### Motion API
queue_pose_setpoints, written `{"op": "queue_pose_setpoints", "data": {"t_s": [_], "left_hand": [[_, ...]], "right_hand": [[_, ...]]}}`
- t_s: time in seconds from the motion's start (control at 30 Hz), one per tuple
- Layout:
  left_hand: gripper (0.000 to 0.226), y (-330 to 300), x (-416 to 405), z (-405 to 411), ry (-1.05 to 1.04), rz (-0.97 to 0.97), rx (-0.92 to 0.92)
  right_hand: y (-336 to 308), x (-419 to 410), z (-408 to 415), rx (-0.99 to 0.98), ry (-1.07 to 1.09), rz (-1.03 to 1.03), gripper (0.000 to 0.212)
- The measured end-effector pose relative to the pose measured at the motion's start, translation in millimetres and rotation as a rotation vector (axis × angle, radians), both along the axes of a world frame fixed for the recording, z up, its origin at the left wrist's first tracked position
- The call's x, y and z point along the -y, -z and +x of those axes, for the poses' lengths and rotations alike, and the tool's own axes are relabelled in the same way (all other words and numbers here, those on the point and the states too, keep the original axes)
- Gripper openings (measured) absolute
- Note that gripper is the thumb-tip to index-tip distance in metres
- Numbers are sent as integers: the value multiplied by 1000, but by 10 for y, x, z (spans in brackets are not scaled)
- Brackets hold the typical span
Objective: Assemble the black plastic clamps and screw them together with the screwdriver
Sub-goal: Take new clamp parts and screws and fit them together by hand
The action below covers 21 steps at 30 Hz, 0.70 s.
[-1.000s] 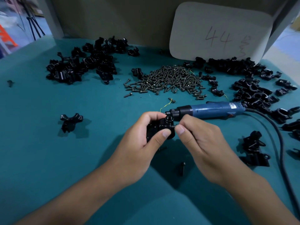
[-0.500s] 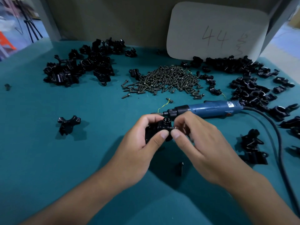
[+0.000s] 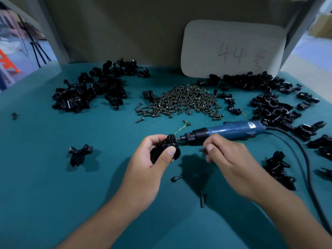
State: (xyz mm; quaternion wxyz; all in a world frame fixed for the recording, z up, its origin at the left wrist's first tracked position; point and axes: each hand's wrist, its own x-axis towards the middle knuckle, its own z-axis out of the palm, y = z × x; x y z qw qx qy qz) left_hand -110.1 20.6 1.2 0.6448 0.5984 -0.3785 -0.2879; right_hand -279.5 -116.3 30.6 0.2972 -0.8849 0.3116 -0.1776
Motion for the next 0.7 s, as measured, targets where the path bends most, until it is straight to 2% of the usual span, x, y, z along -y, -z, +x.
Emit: {"op": "queue_pose_setpoints", "data": {"t_s": [0.1,0.2,0.3,0.33,0.37,0.4,0.43,0.47,0.5,0.63,0.7], "left_hand": [[27,-25,-13,-54,15,19,58],[31,-42,-10,-96,26,4,-13],[29,-57,-15,-98,26,42,-50],[27,-66,-16,-101,26,49,-57],[25,-78,-21,-108,23,48,-58],[23,-96,-24,-117,14,43,-48],[23,-110,-35,-125,3,40,-23],[22,-123,-42,-135,-2,47,5],[22,-134,-53,-139,-5,60,36],[17,-113,-104,-104,-47,112,229],[11,-83,-139,-47,-118,140,324]], "right_hand": [[70,-119,70,210,-20,259,21],[108,-245,129,310,-104,446,14],[162,-260,215,363,-28,456,35],[204,-241,221,361,31,502,34],[215,-254,187,408,2,538,25],[200,-270,208,428,-82,635,31],[167,-291,233,396,-128,640,60],[193,-301,248,364,-99,551,82],[189,-312,235,349,-76,522,92],[227,-245,293,424,-29,595,76],[226,-256,298,449,-4,682,84]]}}
